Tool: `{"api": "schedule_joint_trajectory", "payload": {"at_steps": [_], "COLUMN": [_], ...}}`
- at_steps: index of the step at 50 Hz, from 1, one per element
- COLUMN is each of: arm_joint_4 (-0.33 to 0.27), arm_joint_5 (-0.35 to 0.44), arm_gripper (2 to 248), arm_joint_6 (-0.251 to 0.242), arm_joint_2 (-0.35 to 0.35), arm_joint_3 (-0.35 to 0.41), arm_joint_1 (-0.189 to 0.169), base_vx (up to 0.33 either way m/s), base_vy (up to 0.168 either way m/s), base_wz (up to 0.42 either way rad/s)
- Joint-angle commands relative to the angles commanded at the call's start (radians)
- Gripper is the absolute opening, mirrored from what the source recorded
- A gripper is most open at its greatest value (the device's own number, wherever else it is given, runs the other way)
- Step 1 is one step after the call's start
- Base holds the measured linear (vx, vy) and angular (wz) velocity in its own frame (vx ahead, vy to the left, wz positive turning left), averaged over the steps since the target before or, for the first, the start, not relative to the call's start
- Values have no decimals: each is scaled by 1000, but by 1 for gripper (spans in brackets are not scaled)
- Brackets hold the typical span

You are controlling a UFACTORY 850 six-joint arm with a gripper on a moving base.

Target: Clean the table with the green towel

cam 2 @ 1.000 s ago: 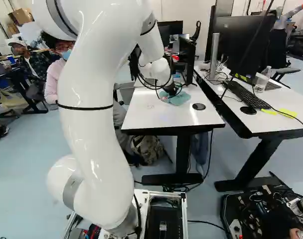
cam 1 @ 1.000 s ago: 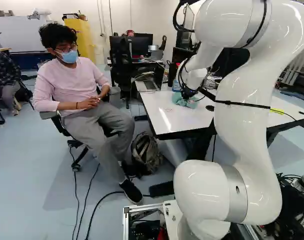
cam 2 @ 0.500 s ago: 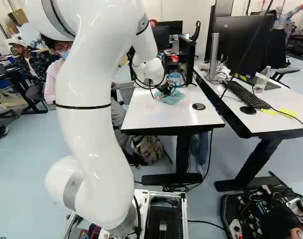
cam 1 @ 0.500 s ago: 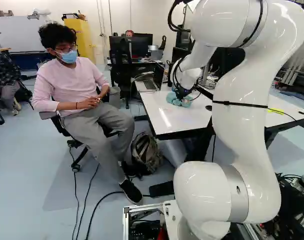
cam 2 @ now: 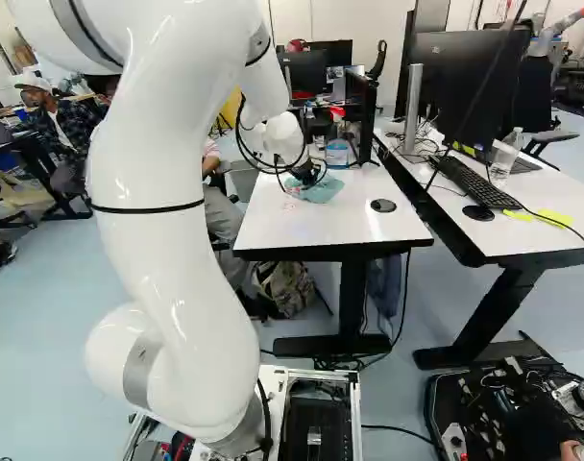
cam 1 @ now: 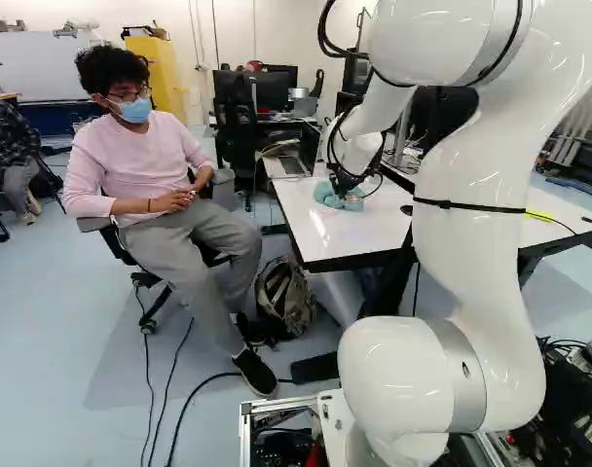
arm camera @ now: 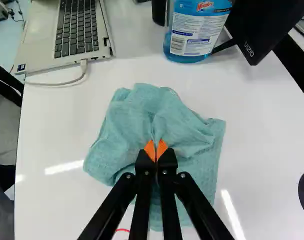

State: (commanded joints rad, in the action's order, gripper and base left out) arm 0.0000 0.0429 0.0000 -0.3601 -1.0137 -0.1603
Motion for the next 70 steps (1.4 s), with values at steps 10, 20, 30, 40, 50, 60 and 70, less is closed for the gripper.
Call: {"api": "schedule_joint_trajectory", "payload": {"at_steps": [10, 20, 30, 40, 50, 60, 70], "arm_joint_4": [0, 0, 0, 0, 0, 0, 0], "arm_joint_5": [0, 0, 0, 0, 0, 0, 0], "arm_gripper": [24, 24, 24, 24, 24, 24, 24], "arm_joint_6": [0, 0, 0, 0, 0, 0, 0], "arm_joint_2": [42, 85, 120, 115, 105, 94, 80], "arm_joint_3": [52, 104, 147, 140, 128, 116, 98], "arm_joint_1": [-3, -8, -20, -48, -80, -110, -140], "base_vx": [0, 0, 0, 0, 0, 0, 0], "base_vy": [0, 0, 0, 0, 0, 0, 0], "base_wz": [0, 0, 0, 0, 0, 0, 0]}}
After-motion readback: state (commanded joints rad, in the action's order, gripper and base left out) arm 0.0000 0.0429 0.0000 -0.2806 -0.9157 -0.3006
